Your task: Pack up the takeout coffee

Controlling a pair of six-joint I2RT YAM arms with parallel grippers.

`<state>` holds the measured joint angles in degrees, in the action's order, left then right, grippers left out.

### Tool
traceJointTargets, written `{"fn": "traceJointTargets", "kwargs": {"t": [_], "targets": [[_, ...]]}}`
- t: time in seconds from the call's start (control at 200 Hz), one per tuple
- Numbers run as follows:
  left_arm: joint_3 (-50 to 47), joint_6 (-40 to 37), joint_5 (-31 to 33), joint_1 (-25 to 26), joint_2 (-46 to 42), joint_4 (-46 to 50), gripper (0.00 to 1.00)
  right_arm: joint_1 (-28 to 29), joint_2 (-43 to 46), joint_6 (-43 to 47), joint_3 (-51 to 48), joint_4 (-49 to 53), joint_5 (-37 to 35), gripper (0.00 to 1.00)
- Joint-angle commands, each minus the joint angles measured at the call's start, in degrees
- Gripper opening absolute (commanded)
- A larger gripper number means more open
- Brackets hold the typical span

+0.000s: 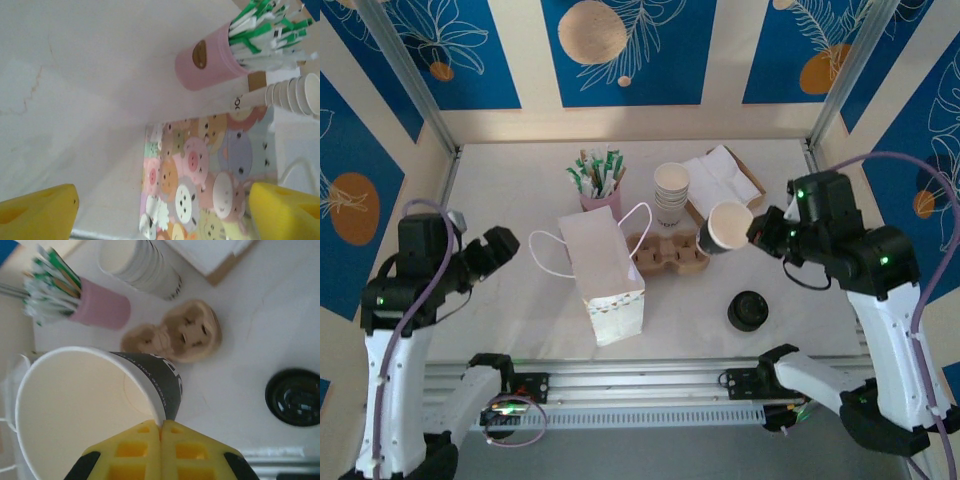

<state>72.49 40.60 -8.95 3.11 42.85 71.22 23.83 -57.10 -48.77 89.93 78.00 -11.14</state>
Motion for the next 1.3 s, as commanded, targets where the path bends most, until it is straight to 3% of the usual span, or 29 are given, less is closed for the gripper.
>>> {"fn": "traceJointTargets", "kwargs": {"t": [0.0, 0.395, 0.675, 0.95, 1.296], "targets": [[-4.1, 2.8, -4.1, -0.5, -5.1, 5.1, 0.85, 2.7, 1.5, -4.0, -6.2, 1.1, 0.3, 0.00], [-16.9, 7.9, -15.2, -0.5, -14.4, 4.2, 0.81, 17.5, 3.0, -16.8, -26.1, -4.6, -11.0, 0.00], [-22.0, 10.3, -18.1, -0.5, -19.0, 4.9, 0.81, 20.4, 1.9, -21.2, -34.7, -15.6, -16.1, 0.04], [-22.8, 10.4, -17.9, -0.5, -19.6, 5.2, 0.81, 20.5, -4.0, -21.3, -36.1, -16.6, -16.9, 0.06], [-23.7, 10.3, -18.1, -0.5, -19.9, 4.7, 0.81, 20.5, -5.1, -24.8, -39.0, -19.3, -15.8, 0.14]]}}
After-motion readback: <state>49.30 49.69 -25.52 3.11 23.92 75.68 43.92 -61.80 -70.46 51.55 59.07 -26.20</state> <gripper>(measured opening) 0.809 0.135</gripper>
